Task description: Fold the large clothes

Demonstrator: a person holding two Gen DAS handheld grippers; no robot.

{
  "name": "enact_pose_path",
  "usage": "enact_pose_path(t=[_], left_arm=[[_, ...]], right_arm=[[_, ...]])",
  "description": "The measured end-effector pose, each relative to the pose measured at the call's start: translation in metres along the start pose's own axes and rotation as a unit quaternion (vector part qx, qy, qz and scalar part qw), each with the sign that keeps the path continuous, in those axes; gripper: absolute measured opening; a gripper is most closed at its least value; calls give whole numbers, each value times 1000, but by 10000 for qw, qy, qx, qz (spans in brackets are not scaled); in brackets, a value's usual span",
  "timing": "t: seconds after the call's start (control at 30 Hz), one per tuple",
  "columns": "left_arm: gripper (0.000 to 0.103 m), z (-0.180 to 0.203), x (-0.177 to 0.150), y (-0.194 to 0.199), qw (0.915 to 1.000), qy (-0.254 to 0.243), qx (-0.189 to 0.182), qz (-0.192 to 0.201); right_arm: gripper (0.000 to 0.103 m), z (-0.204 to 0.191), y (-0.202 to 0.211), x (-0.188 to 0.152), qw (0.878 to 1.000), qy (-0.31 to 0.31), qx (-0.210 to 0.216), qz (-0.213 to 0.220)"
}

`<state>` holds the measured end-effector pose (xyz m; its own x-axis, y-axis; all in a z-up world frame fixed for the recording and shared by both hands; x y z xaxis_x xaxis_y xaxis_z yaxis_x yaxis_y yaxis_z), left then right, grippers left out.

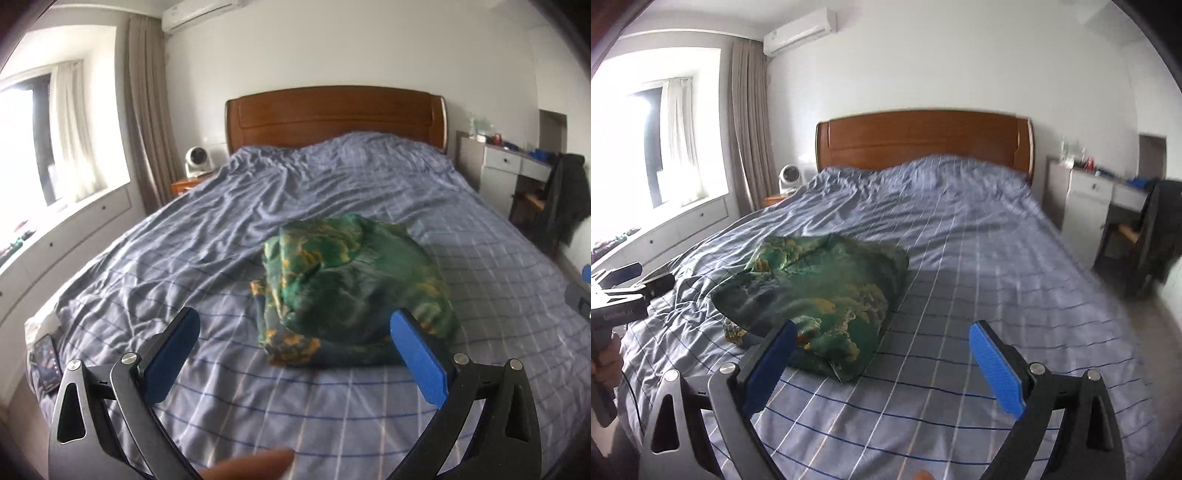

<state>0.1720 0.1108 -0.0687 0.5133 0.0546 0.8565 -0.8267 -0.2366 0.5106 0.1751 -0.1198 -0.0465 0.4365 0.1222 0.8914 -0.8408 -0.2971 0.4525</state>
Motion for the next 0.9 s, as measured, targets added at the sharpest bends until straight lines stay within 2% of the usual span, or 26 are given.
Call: enact_pose_path(t=[0.1,0.23,0.4,0.5,0.67,0.9], left_arm=[[103,6,-7,17,10000,10,-31,-10],[103,6,-19,35,9996,217,-70,-178],[103,-4,-37,51,9982,312,34,-511],[103,-7,-44,60,9976,337,25,-606],[103,-8,-51,74,9973,111,193,-696],[103,-3,-54,76,9967,81,132,-791]], right_arm=[[96,-7,18,-3,9998,9,-116,145],[96,-18,18,-22,9981,113,-380,-462],[96,-43,34,-41,9965,242,-321,-739],[96,-57,45,-43,9959,325,-321,-775],[96,-76,60,-36,9957,302,-195,-850],[96,-86,62,-38,9931,455,-365,-1017]])
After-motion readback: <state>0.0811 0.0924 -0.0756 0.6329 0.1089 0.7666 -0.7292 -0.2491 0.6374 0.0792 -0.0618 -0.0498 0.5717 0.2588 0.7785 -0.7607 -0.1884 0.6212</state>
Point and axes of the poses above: each gripper's, at about its wrist camera, not at the fingertips, and y roughly against the way its jaws point, z to its right, x to its top, the point moved 7 cm from there along -y, roughly the way its jaws point, and after that the axes turned 2 degrees about x, right-handed, at the moved point
